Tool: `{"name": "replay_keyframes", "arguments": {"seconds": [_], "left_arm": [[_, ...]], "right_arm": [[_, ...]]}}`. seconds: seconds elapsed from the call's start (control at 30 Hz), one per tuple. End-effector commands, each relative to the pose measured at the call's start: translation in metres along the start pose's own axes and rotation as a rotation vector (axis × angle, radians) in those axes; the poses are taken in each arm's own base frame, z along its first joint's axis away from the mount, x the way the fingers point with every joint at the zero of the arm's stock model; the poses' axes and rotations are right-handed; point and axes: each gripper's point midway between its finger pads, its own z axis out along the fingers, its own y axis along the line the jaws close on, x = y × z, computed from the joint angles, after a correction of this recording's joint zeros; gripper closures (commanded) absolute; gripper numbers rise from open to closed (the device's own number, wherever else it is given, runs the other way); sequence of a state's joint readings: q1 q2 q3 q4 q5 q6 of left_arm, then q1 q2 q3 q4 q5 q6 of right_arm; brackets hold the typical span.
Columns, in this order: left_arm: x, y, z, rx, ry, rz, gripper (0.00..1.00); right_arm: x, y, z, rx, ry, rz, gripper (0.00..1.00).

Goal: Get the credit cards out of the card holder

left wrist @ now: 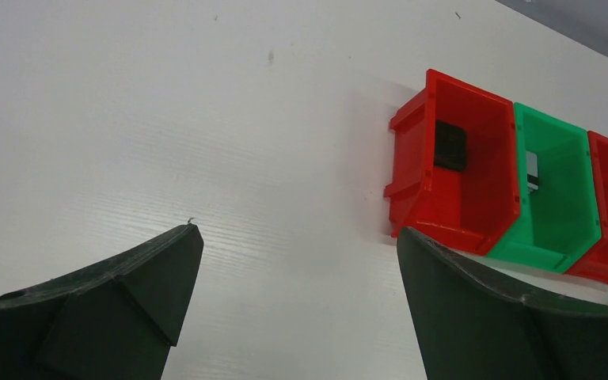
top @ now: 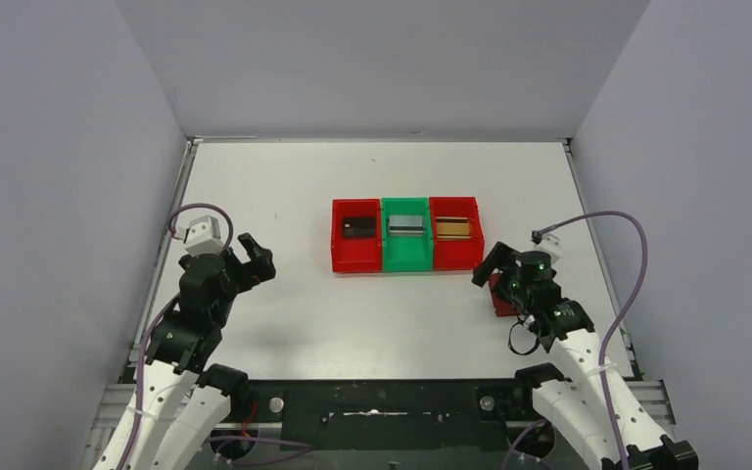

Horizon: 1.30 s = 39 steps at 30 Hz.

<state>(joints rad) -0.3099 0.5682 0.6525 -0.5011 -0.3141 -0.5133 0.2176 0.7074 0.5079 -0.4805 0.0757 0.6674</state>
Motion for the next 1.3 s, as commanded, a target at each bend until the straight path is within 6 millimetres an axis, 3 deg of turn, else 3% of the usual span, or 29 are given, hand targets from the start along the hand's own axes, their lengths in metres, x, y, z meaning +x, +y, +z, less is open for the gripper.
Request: {"name": "replay_keyframes", "arguments": {"seconds": [0.0,0.27,0.43,0.7,0.83,1.27], "left_arm": [[-0.002,-0.002,-0.003,0.013,-0.027,-0.035,0.03],[0.012,0.011,0.013,-0.069,0.052,-0.028,0.03],[0.013,0.022,0.021,-0.104,0.076,-0.059,0.03],[0.005,0.024,0.020,-0.086,0.033,-0.088,0.03],[0.003,0.024,0.021,-0.075,0.024,-0.096,0.02],[0.004,0.028,0.026,-0.072,0.036,-0.115,0.03]], "right_arm": [[0.012,0.053,0.003,-0.198,0.058,0.007,0.02],[0.069,0.110,0.004,-0.162,0.133,-0.158,0.02],[0.092,0.152,0.013,-0.220,0.151,-0.196,0.02],[0.087,0.196,0.050,-0.114,0.094,-0.219,0.02],[0.079,0.206,0.066,-0.046,0.047,-0.218,0.02],[0.090,0.230,0.104,-0.029,0.077,-0.251,0.02]]}}
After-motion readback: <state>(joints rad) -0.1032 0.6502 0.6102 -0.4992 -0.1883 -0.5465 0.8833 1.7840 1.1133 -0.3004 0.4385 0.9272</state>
